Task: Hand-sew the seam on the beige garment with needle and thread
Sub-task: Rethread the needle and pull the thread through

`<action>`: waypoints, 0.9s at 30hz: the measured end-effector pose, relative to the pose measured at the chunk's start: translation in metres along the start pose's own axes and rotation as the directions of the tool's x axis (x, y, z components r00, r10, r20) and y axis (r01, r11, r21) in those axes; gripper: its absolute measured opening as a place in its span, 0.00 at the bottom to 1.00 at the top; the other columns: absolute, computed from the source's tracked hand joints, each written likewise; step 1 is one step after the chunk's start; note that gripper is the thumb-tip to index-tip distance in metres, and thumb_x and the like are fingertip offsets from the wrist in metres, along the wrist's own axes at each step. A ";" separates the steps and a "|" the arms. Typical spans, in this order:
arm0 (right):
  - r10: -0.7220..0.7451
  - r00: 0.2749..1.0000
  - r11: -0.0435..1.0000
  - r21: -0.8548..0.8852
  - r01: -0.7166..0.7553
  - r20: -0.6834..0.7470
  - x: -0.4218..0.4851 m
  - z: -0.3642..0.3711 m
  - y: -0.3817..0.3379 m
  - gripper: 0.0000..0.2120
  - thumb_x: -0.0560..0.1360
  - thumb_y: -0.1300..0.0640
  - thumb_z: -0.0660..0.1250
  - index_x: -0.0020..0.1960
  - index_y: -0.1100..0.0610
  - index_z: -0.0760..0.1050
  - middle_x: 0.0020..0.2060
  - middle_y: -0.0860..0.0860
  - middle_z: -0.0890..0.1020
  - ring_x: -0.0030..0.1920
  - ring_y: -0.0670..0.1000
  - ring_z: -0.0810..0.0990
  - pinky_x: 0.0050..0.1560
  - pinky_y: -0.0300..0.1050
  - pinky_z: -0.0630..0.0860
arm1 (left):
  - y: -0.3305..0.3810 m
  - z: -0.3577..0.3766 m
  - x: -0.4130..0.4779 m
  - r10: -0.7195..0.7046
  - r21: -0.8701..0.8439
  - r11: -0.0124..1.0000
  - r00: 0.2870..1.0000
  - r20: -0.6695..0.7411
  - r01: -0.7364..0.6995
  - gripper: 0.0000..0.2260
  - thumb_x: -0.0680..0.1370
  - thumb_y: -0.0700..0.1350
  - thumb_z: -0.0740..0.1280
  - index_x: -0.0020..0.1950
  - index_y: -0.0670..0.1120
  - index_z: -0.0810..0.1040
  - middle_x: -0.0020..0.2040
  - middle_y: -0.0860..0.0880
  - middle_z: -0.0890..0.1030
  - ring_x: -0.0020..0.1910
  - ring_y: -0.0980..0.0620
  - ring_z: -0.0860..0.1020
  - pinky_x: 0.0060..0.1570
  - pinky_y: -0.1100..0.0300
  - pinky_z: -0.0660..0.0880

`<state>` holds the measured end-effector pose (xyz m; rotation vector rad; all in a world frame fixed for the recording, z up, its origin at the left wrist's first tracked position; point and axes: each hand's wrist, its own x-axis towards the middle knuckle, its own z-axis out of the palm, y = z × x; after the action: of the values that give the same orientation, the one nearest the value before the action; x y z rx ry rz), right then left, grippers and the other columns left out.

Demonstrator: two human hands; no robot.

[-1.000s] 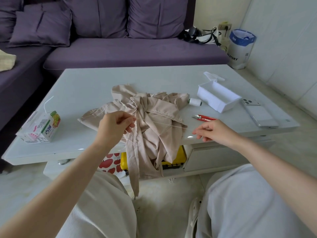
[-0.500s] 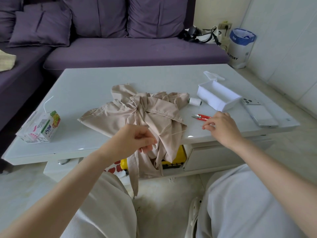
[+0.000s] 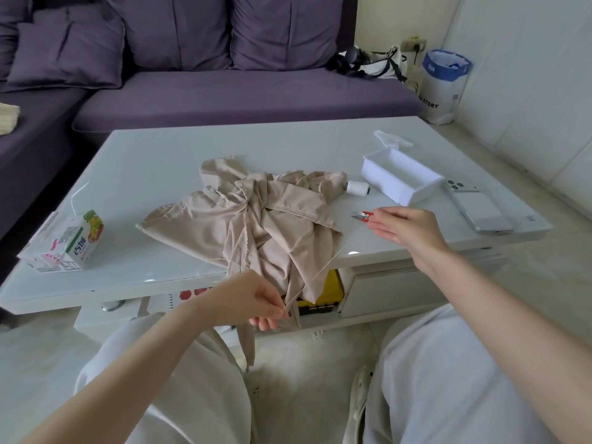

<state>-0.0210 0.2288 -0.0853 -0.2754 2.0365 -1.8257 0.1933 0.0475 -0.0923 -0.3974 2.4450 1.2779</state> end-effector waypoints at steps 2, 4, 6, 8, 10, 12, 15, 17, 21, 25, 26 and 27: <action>0.043 0.999 0.997 0.057 -0.044 0.024 -0.004 0.005 -0.002 0.05 0.73 0.66 0.70 0.49 0.63 0.79 0.43 0.58 0.84 0.44 0.51 0.85 0.46 0.39 0.81 | -0.003 0.007 0.004 -0.011 0.106 0.994 0.998 0.059 0.005 0.05 0.77 0.43 0.67 0.46 0.47 0.83 0.35 0.58 0.81 0.33 0.65 0.78 0.41 0.71 0.73; 0.060 0.996 0.992 0.111 -0.067 0.068 -0.010 0.010 -0.006 0.05 0.73 0.68 0.69 0.48 0.64 0.77 0.43 0.58 0.84 0.42 0.50 0.85 0.45 0.38 0.81 | -0.005 0.014 0.010 -0.013 0.218 0.976 0.999 0.044 0.003 0.07 0.78 0.46 0.66 0.53 0.48 0.82 0.40 0.59 0.81 0.38 0.67 0.77 0.46 0.71 0.73; 0.068 0.991 0.987 0.139 -0.083 0.113 -0.017 0.017 -0.012 0.05 0.73 0.68 0.69 0.47 0.63 0.74 0.42 0.58 0.84 0.41 0.50 0.84 0.44 0.37 0.81 | -0.003 0.018 0.019 0.006 0.238 0.971 0.998 -0.057 0.008 0.12 0.79 0.46 0.65 0.62 0.49 0.78 0.51 0.54 0.80 0.48 0.59 0.79 0.54 0.63 0.75; 0.066 0.986 0.985 0.147 -0.089 0.155 -0.024 0.021 -0.018 0.06 0.74 0.68 0.68 0.47 0.61 0.72 0.42 0.57 0.84 0.41 0.49 0.84 0.44 0.37 0.81 | 0.008 0.020 0.026 0.059 0.121 0.992 0.964 -0.258 -0.028 0.15 0.79 0.45 0.64 0.65 0.50 0.74 0.55 0.51 0.78 0.51 0.53 0.78 0.56 0.59 0.75; 0.063 0.979 0.986 0.139 -0.091 0.192 -0.028 0.024 -0.022 0.07 0.74 0.67 0.68 0.48 0.60 0.71 0.42 0.57 0.85 0.41 0.49 0.84 0.44 0.37 0.81 | 0.025 0.020 0.034 0.132 0.005 0.989 0.886 -0.444 -0.145 0.17 0.79 0.44 0.65 0.67 0.49 0.71 0.59 0.53 0.77 0.54 0.55 0.76 0.59 0.59 0.73; 0.059 0.973 0.989 0.123 -0.088 0.225 -0.032 0.026 -0.025 0.08 0.75 0.66 0.68 0.52 0.60 0.71 0.42 0.56 0.85 0.42 0.48 0.84 0.45 0.36 0.80 | 0.045 0.020 0.040 0.164 -0.104 0.963 0.844 -0.511 -0.250 0.19 0.79 0.44 0.65 0.69 0.49 0.69 0.60 0.57 0.75 0.58 0.58 0.74 0.61 0.62 0.71; 0.020 0.968 0.996 0.083 -0.042 0.249 -0.033 0.026 -0.027 0.08 0.75 0.65 0.67 0.54 0.60 0.73 0.43 0.54 0.85 0.42 0.46 0.83 0.45 0.35 0.80 | 0.070 0.025 0.047 0.160 -0.290 0.905 0.880 -0.447 -0.312 0.18 0.79 0.44 0.64 0.70 0.46 0.69 0.49 0.57 0.79 0.47 0.66 0.77 0.48 0.76 0.70; -0.011 0.972 0.999 0.037 0.003 0.235 -0.030 0.020 -0.027 0.06 0.76 0.65 0.66 0.52 0.59 0.74 0.42 0.53 0.85 0.41 0.45 0.83 0.45 0.35 0.79 | 0.078 0.032 0.052 0.174 -0.333 0.886 0.896 -0.409 -0.324 0.11 0.80 0.42 0.63 0.62 0.43 0.76 0.34 0.55 0.79 0.30 0.65 0.75 0.35 0.76 0.69; -0.013 0.986 0.999 -0.044 0.021 0.167 -0.014 0.004 -0.022 0.05 0.77 0.64 0.65 0.52 0.58 0.76 0.43 0.52 0.84 0.40 0.45 0.81 0.46 0.35 0.77 | 0.075 0.040 0.060 0.195 -0.283 0.901 0.889 -0.414 -0.329 0.09 0.81 0.41 0.61 0.47 0.45 0.82 0.27 0.53 0.73 0.25 0.61 0.68 0.32 0.73 0.67; 0.004 1.000 0.998 -0.059 -0.003 0.012 0.014 -0.010 -0.015 0.07 0.77 0.66 0.63 0.53 0.60 0.75 0.40 0.52 0.82 0.37 0.45 0.78 0.44 0.35 0.75 | 0.067 0.037 0.067 0.222 -0.094 0.955 0.887 -0.405 -0.282 0.09 0.81 0.43 0.62 0.47 0.48 0.81 0.30 0.53 0.75 0.23 0.61 0.68 0.28 0.73 0.64; -0.002 1.000 0.997 -0.077 0.001 -0.013 0.022 -0.011 -0.014 0.06 0.77 0.66 0.63 0.53 0.60 0.75 0.40 0.52 0.82 0.36 0.44 0.77 0.42 0.34 0.74 | 0.064 0.036 0.070 0.237 -0.044 0.960 0.887 -0.397 -0.276 0.08 0.81 0.43 0.62 0.48 0.48 0.81 0.30 0.54 0.76 0.23 0.62 0.69 0.29 0.72 0.64; -0.015 0.999 0.994 -0.110 0.012 -0.030 0.030 -0.013 -0.012 0.06 0.77 0.66 0.63 0.52 0.60 0.75 0.40 0.52 0.82 0.35 0.44 0.77 0.40 0.34 0.73 | 0.062 0.035 0.073 0.249 -0.002 0.962 0.886 -0.392 -0.272 0.08 0.81 0.44 0.62 0.49 0.47 0.82 0.31 0.54 0.77 0.24 0.62 0.70 0.30 0.72 0.65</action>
<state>-0.0549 0.2269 -0.0769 -0.2941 2.1654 -1.7381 0.1086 0.1049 -0.0971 -0.3757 2.8812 1.5019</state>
